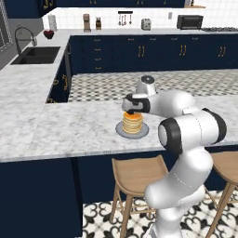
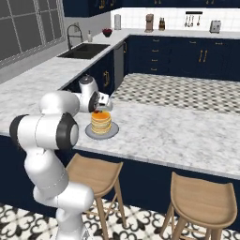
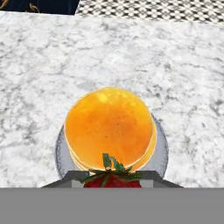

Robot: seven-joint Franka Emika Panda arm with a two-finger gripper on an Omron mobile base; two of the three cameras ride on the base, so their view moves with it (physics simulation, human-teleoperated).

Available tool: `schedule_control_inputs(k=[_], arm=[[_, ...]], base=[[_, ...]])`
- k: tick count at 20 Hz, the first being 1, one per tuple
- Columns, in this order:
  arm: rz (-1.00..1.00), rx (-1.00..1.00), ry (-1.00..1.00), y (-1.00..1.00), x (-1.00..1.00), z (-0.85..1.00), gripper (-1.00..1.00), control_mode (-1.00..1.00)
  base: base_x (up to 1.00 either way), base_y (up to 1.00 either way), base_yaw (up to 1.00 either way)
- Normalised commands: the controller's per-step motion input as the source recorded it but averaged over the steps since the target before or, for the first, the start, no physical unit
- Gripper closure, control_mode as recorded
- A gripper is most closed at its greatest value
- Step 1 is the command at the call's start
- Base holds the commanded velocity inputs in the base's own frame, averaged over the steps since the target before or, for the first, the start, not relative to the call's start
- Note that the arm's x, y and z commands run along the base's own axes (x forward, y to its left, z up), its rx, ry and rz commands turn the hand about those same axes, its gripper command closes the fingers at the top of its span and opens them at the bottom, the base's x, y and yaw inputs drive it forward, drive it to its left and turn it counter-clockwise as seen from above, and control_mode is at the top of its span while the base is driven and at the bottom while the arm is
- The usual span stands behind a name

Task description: Take the strawberry from the fridge and place it on top of the pancake, located on the dining counter.

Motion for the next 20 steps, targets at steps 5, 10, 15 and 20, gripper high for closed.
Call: schedule_control_inputs(k=[5, 10, 15, 20], arm=[[0.00, -0.01, 0.00, 0.02, 0.49, -0.27, 1.00, -1.00], [0.00, 0.00, 0.00, 0.00, 0.31, -0.26, 1.00, -1.00], [0.00, -0.02, 0.01, 0.00, 0.06, -0.18, 1.00, -1.00], [0.00, -0.01, 0.01, 0.00, 0.08, -0.19, 1.00, -1.00]], base=[[0.00, 0.00, 0.00], [0.00, 0.00, 0.00], [0.00, 0.00, 0.00], [0.00, 0.00, 0.00]])
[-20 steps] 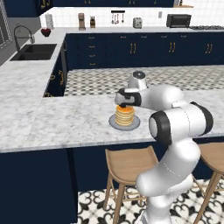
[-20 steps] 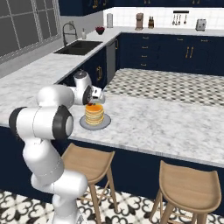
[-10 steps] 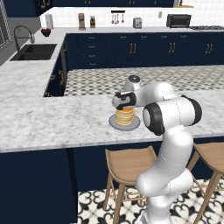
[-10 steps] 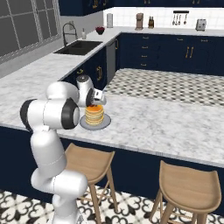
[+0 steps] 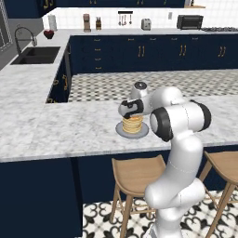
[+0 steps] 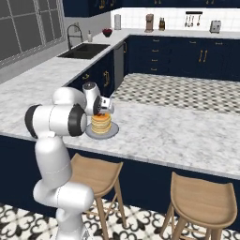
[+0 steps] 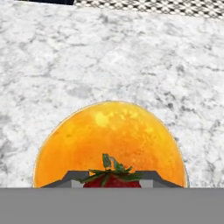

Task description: Take the strawberry from the fridge and place it on top of the pancake, located on the dining counter.

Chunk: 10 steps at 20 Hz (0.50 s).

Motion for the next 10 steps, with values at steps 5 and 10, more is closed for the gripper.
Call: schedule_control_inputs(k=[5, 10], arm=[[0.00, 0.00, 0.03, 0.00, 0.18, -0.15, 1.00, -1.00], [0.00, 0.00, 0.00, -0.14, -0.07, -0.07, -1.00, -1.00]], base=[[0.00, 0.00, 0.00], [0.00, 0.00, 0.00]])
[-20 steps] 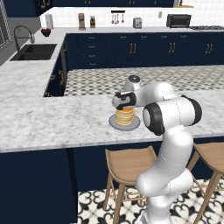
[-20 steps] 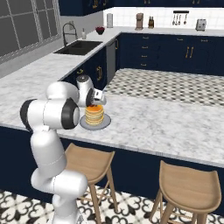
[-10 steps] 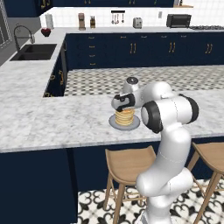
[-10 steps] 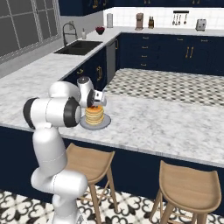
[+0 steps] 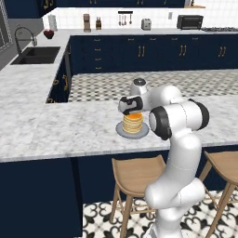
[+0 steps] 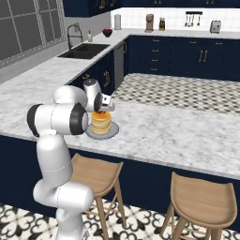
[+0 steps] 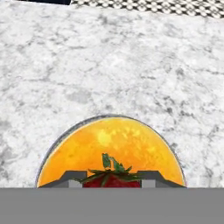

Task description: Take the strawberry from the fridge and place it on top of the pancake, located on the dining counter.

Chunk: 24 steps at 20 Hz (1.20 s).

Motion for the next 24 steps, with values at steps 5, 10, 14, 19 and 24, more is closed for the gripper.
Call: schedule_control_inputs(k=[5, 10, 14, 19, 24], arm=[[0.00, 0.00, 0.00, -0.17, -0.03, -0.03, -1.00, -1.00], [0.00, 0.00, 0.00, 0.00, 0.00, -0.01, -1.00, -1.00], [0.00, 0.00, 0.00, -0.02, -0.12, 0.23, -1.00, -1.00], [-0.01, 0.00, -0.01, -0.26, -0.57, 0.58, -1.00, -1.00], [-0.01, 0.00, -0.01, -0.21, -0.59, 0.28, -1.00, -1.00]], base=[[0.00, 0.00, 0.00], [0.00, 0.00, 0.00], [0.00, 0.00, 0.00], [0.00, 0.00, 0.00], [0.00, 0.00, 0.00]])
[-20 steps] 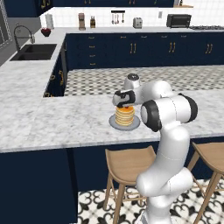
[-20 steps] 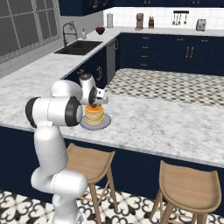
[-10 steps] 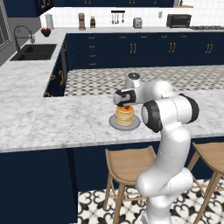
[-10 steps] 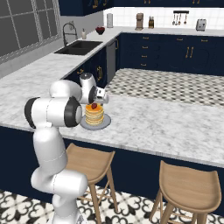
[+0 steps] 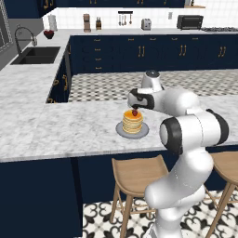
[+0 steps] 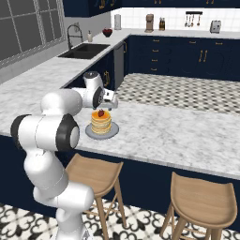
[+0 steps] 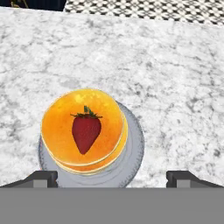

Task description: Take the strawberry from the fridge and place it on top of the pancake, located on the dining counter.

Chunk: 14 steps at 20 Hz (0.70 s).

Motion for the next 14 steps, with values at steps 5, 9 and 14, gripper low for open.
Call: schedule_control_inputs(k=[5, 9, 14], arm=[[0.00, 0.00, 0.00, -0.10, -0.10, 0.00, -1.00, -1.00], [-0.02, 0.01, 0.00, -0.26, 0.00, 0.00, -1.00, -1.00], [-0.04, 0.02, 0.00, -0.44, -0.03, 0.00, -1.00, -1.00]], base=[[0.00, 0.00, 0.00], [0.00, 0.00, 0.00], [0.00, 0.00, 0.00]])
